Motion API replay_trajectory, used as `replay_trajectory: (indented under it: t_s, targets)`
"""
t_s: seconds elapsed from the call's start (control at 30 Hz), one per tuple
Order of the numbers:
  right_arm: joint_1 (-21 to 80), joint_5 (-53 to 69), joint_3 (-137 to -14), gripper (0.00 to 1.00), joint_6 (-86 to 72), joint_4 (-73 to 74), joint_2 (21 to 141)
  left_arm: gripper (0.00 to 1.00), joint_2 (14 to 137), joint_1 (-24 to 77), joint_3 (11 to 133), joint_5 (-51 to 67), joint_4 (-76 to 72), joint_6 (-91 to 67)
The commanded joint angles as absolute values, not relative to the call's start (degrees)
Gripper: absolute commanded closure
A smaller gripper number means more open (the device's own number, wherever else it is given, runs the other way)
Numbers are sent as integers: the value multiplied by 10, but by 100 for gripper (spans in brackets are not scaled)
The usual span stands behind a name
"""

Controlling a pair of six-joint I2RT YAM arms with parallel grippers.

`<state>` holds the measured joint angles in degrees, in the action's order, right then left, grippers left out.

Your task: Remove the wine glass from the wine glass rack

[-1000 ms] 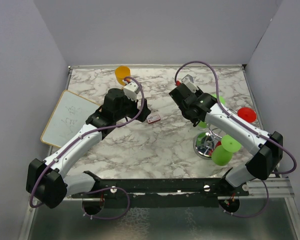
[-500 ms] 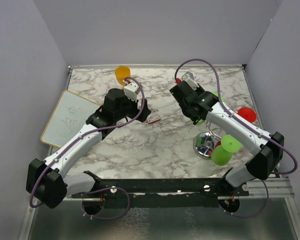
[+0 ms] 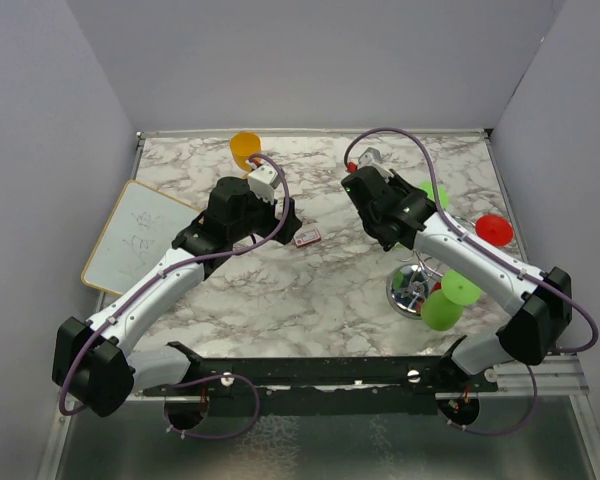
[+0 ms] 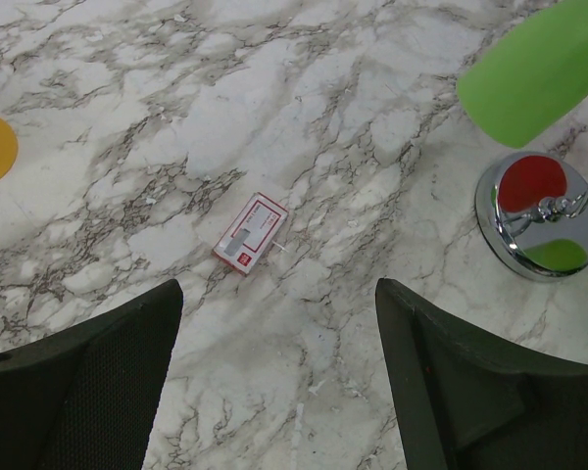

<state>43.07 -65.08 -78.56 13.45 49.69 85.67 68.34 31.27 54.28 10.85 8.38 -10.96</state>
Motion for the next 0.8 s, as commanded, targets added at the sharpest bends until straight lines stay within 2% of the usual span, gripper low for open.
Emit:
replay_trajectory:
  t_s: [0.0, 0.47, 0.6, 0.77]
  targets:
    - [427, -664, -761, 99, 220, 370, 816, 18, 676, 316, 541, 97, 81, -104]
    - [415, -643, -761, 99, 326, 252, 824, 18, 679, 317, 540, 92, 82, -102]
    - [413, -585, -807, 99, 247, 283, 835, 18, 678, 317, 541, 83, 85, -102]
    - [393, -432, -875, 99, 98, 362, 843, 18, 667, 316, 548, 65, 92, -101]
